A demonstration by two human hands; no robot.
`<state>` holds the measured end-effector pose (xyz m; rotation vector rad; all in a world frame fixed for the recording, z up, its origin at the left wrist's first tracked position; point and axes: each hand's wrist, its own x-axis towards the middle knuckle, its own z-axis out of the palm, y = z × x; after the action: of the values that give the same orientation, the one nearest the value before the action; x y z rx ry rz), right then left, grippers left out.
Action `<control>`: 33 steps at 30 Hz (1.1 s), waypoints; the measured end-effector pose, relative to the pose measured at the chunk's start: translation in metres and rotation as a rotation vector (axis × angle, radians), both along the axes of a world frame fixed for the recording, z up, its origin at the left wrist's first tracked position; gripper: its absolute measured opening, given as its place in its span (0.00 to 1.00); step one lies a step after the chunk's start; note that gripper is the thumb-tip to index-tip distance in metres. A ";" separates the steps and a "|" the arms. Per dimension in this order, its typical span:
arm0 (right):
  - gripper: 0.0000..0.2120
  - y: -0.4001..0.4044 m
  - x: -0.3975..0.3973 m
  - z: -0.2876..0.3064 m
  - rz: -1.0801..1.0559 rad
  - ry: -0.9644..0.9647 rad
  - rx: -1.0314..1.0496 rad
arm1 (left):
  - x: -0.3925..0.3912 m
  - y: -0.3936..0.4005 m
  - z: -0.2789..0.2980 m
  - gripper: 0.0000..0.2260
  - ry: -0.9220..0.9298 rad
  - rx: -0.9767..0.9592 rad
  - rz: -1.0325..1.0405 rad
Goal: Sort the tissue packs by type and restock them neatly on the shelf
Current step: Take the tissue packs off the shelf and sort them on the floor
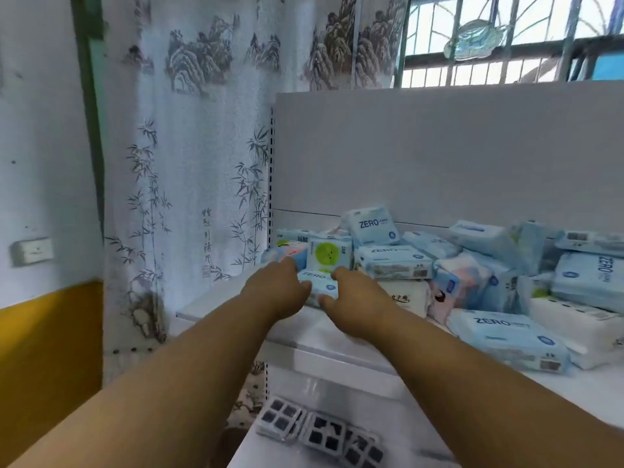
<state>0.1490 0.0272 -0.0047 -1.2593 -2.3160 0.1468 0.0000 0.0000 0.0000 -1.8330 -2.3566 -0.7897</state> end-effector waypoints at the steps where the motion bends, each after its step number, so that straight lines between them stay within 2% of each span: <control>1: 0.20 0.006 -0.010 -0.002 -0.028 -0.028 -0.033 | -0.006 0.009 0.001 0.20 -0.026 -0.037 -0.010; 4: 0.19 0.022 -0.030 -0.010 -0.128 -0.059 -0.084 | -0.017 0.032 0.000 0.18 -0.136 -0.111 -0.083; 7: 0.17 0.033 -0.045 -0.014 -0.178 0.032 -0.069 | -0.023 0.050 -0.008 0.12 -0.330 -0.061 -0.103; 10: 0.15 0.027 -0.052 -0.008 -0.217 0.183 -0.003 | -0.030 0.056 -0.010 0.19 -0.605 0.113 -0.082; 13: 0.13 0.016 -0.057 0.003 -0.212 0.300 0.084 | -0.036 0.048 -0.003 0.22 -0.844 0.397 -0.141; 16: 0.07 0.016 -0.062 0.021 -0.179 0.363 0.204 | -0.053 0.041 0.009 0.24 -0.926 0.606 -0.157; 19: 0.15 0.039 -0.070 0.036 -0.218 0.183 0.294 | -0.072 0.041 0.015 0.26 -1.018 0.661 -0.120; 23: 0.30 0.074 -0.083 0.034 -0.367 -0.322 0.297 | -0.087 0.039 0.012 0.23 -1.276 0.654 -0.116; 26: 0.31 0.088 -0.093 0.028 -0.415 -0.484 0.296 | -0.094 0.037 0.008 0.21 -1.360 0.637 -0.112; 28: 0.25 0.091 -0.097 0.028 -0.417 -0.509 0.368 | -0.098 0.037 0.006 0.20 -1.375 0.633 -0.105; 30: 0.20 0.090 -0.098 0.031 -0.388 -0.454 0.425 | -0.101 0.035 0.007 0.21 -1.379 0.662 -0.102; 33: 0.16 0.075 -0.093 0.046 -0.335 -0.117 0.428 | -0.105 0.026 0.013 0.22 -1.316 0.733 -0.094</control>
<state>0.0559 0.1026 0.0412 -1.4242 -2.0382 -0.5197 -0.1045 0.0257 0.0133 -1.1429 -1.7370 -2.9953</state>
